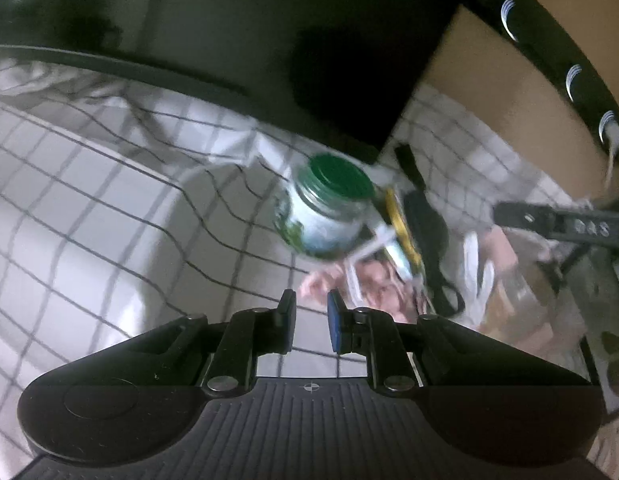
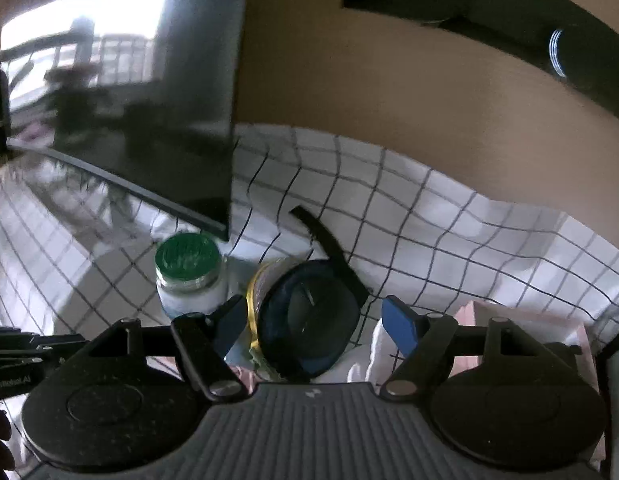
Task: Organize soft objects
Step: 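Grasp the clear plastic clip beside the green-lidded jar with the left gripper, then grasp the pink scrunchies with the right gripper while the left holds the clear clip, then carry the clip and scrunchies over the pink box and open both grippers, then grasp the green hair tie on the table with the left gripper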
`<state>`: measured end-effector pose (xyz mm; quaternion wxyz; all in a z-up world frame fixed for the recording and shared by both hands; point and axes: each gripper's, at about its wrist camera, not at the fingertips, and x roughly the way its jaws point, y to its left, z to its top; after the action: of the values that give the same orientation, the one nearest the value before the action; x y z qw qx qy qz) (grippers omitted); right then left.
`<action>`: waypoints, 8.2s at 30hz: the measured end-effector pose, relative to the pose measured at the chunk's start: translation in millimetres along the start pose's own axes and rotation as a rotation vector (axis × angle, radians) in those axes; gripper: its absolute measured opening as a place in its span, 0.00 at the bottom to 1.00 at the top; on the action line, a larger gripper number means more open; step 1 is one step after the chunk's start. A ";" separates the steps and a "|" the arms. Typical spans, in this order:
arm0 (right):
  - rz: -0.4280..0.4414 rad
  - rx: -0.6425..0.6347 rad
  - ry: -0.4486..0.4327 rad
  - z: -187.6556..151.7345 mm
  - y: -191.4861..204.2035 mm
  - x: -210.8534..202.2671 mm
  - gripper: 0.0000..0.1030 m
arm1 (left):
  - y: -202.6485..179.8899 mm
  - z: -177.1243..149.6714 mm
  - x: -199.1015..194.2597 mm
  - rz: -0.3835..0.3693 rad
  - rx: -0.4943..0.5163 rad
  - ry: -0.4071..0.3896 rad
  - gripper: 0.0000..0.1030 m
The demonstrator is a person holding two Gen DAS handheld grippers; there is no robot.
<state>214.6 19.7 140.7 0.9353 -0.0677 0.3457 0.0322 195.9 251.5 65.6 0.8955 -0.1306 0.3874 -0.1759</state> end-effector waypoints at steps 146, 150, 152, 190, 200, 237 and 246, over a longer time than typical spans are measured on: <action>-0.208 0.154 -0.374 -29.6 -216.0 -143.0 0.13 | -290.2 62.0 47.4 -0.344 0.348 -0.056 0.09; -0.214 0.209 -0.368 -38.1 -233.2 -134.7 0.13 | -324.2 42.1 81.7 -0.302 0.386 0.002 0.09; -0.195 0.247 -0.350 -44.2 -246.6 -126.3 0.13 | -336.2 33.4 102.8 -0.264 0.400 0.055 0.10; 0.080 0.129 0.087 -156.3 -93.8 -62.4 0.52 | -78.9 -22.2 9.4 0.088 -0.080 0.066 0.13; 0.060 -0.090 0.119 -175.1 -40.8 -66.7 0.52 | -106.3 -49.3 55.5 0.129 -0.070 0.108 0.13; 0.172 -0.073 0.165 -198.8 -63.7 -34.9 0.62 | -135.9 -63.1 74.5 0.188 0.350 0.119 0.18; 0.203 -0.071 0.111 -188.0 -54.6 -42.0 0.62 | -127.9 -59.7 70.5 0.151 0.272 0.163 0.18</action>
<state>67.8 -62.9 32.4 0.9036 -0.0672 0.4009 0.1350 169.4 100.6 27.5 0.8812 0.0358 0.4401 -0.1691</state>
